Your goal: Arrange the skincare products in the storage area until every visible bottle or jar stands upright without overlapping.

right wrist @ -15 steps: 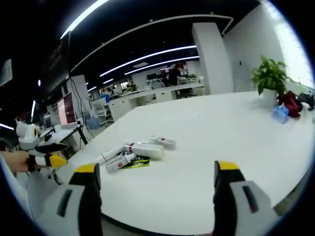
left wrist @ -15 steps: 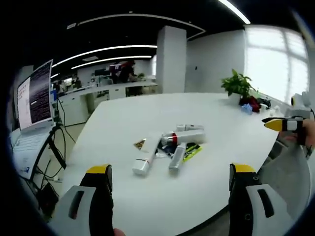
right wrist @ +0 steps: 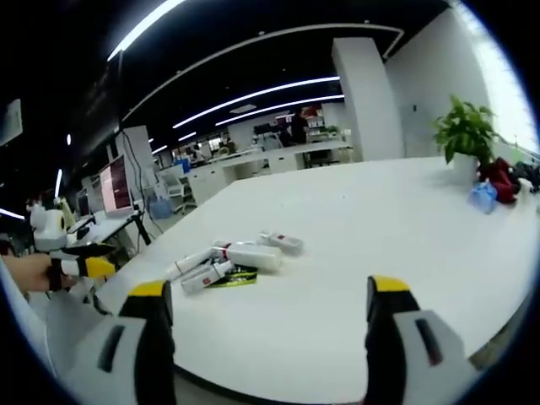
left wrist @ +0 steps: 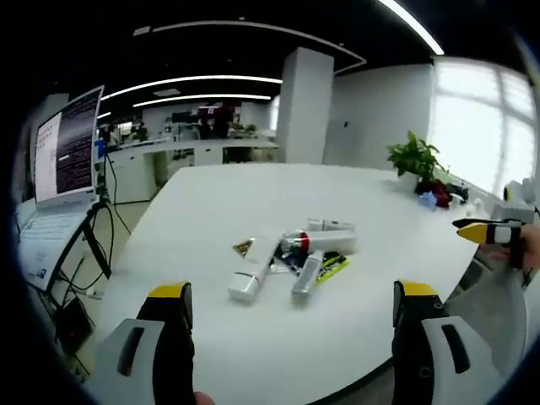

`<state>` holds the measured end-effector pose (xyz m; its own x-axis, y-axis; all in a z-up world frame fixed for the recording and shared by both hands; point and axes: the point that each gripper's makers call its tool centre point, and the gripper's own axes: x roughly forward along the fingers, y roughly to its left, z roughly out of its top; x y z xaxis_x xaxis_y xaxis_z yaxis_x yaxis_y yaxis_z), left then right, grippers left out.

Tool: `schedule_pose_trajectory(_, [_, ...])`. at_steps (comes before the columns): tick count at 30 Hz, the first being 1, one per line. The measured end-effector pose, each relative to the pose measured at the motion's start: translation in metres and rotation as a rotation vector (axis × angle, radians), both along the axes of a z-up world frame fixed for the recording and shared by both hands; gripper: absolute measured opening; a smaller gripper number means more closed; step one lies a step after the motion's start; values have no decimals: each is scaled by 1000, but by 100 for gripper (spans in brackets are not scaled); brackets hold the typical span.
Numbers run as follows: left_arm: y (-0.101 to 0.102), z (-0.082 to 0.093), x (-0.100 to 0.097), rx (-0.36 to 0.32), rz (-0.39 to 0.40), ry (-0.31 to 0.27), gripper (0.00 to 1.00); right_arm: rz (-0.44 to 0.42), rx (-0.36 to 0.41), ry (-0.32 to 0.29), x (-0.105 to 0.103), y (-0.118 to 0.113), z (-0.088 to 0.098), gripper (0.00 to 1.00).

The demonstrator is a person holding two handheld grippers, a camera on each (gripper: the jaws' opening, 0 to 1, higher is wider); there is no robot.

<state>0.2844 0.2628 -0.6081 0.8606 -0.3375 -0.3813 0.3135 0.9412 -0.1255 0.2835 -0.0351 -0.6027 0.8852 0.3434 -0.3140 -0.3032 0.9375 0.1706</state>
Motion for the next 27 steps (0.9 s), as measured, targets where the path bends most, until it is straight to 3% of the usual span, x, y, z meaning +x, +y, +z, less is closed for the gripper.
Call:
schedule_pose_trajectory(6, [-4,-1,-1,16,-20,9,97,3,1,9,0,0,-1,96])
schedule_pose_trajectory(12, [0,11,-4,-1,-13,-9,97,14,-4,20,0,3,-3,96])
schedule_pose_trajectory(27, [5,8,-8,-28,-5,-10,97,24,-16,53,0,4,-9,95])
